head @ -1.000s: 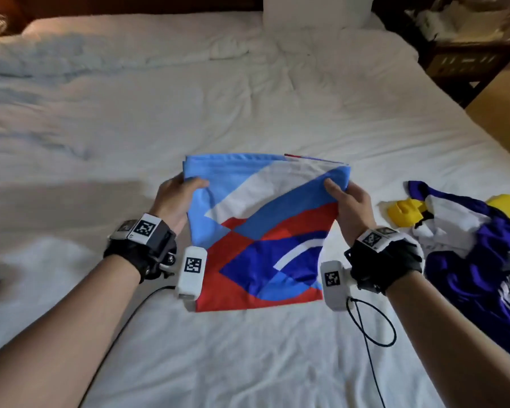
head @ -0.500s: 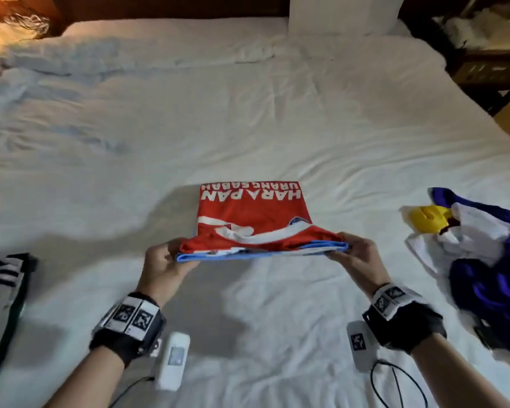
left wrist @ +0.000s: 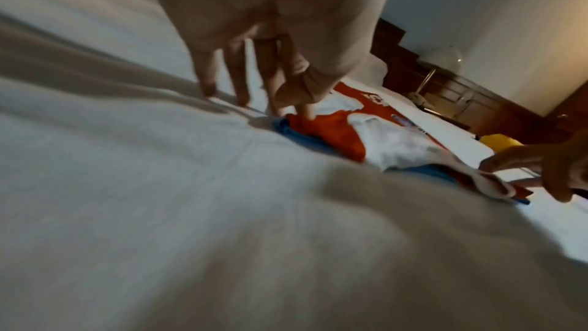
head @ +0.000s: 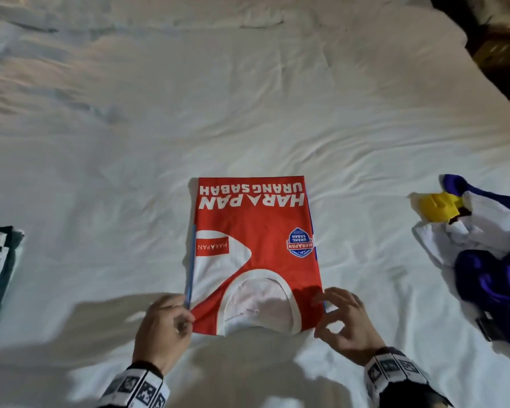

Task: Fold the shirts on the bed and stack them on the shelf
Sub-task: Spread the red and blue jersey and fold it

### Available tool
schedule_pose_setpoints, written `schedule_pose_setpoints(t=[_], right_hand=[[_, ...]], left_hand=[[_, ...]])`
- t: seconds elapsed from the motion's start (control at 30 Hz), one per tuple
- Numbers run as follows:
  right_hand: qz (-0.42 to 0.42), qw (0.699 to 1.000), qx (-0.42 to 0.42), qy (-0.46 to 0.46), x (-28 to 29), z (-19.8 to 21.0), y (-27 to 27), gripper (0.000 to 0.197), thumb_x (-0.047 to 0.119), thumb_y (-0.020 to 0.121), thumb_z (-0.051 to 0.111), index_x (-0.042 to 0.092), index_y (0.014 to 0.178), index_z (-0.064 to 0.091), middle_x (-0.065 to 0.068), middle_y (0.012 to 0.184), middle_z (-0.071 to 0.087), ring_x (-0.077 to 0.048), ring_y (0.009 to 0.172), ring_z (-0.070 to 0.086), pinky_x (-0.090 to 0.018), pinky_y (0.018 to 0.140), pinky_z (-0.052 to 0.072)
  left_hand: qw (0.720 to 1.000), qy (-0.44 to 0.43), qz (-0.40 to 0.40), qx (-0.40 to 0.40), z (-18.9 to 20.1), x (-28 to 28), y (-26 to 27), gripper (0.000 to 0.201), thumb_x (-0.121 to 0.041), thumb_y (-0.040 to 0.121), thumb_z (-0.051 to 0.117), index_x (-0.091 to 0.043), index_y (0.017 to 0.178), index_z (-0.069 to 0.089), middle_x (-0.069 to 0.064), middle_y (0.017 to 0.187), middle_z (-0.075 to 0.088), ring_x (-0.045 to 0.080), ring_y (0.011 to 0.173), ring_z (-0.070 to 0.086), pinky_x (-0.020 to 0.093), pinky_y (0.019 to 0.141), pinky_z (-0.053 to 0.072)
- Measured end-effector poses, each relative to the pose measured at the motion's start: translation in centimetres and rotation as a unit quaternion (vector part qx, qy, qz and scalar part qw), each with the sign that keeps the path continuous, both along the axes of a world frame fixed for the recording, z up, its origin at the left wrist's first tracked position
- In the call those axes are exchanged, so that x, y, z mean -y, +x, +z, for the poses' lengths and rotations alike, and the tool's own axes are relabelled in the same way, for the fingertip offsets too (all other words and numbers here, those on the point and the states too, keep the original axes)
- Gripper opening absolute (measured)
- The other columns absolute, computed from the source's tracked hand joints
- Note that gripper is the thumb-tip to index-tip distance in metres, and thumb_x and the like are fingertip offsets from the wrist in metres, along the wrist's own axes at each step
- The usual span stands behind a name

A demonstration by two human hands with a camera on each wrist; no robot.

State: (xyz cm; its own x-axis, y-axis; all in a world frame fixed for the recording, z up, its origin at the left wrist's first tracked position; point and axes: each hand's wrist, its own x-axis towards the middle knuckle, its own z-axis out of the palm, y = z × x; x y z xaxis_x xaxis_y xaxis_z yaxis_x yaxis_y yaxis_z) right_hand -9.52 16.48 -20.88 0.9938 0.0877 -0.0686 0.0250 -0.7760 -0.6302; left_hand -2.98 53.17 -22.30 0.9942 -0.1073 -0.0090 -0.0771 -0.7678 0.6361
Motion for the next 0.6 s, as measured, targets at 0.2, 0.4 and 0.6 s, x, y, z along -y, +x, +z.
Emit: schedule_pose_setpoints(t=[0.2,0.4,0.6], right_hand=[[-0.047,0.997,-0.007,-0.056,-4.0,-0.1,9.5,0.054,0.033,0.089,0.04,0.027,0.142,0.046,0.006,0.159,0.024,-0.021,0.148,0.015,-0.053,0.115,0.021],[-0.005,0.985,-0.11,-0.135,-7.4,-4.5,15.3,0.065,0.057,0.095,0.007,0.031,0.152,-0.012,0.016,0.154,-0.028,-0.009,0.141,-0.032,-0.053,0.114,-0.021],[-0.183,0.959,-0.15,-0.156,-4.6,-4.7,17.5,0.069,0.053,0.1,0.017,0.023,0.151,-0.018,0.007,0.158,-0.026,-0.015,0.144,-0.027,-0.064,0.109,-0.02]], left_hand=[[0.998,0.011,-0.045,0.03,2.0,10.6,5.7,0.047,-0.027,0.088,0.06,-0.011,0.132,0.058,0.011,0.151,0.04,0.028,0.141,0.033,0.039,0.115,0.03],[0.968,0.194,-0.104,-0.124,-3.1,15.0,12.9,0.073,-0.062,0.086,-0.005,-0.03,0.151,-0.016,-0.001,0.16,-0.022,0.018,0.148,-0.02,0.048,0.118,-0.014],[0.944,0.271,0.054,-0.181,-2.8,9.6,16.0,0.067,-0.062,0.095,0.001,-0.031,0.146,-0.03,0.0,0.15,-0.043,0.021,0.138,-0.039,0.056,0.114,-0.018]])
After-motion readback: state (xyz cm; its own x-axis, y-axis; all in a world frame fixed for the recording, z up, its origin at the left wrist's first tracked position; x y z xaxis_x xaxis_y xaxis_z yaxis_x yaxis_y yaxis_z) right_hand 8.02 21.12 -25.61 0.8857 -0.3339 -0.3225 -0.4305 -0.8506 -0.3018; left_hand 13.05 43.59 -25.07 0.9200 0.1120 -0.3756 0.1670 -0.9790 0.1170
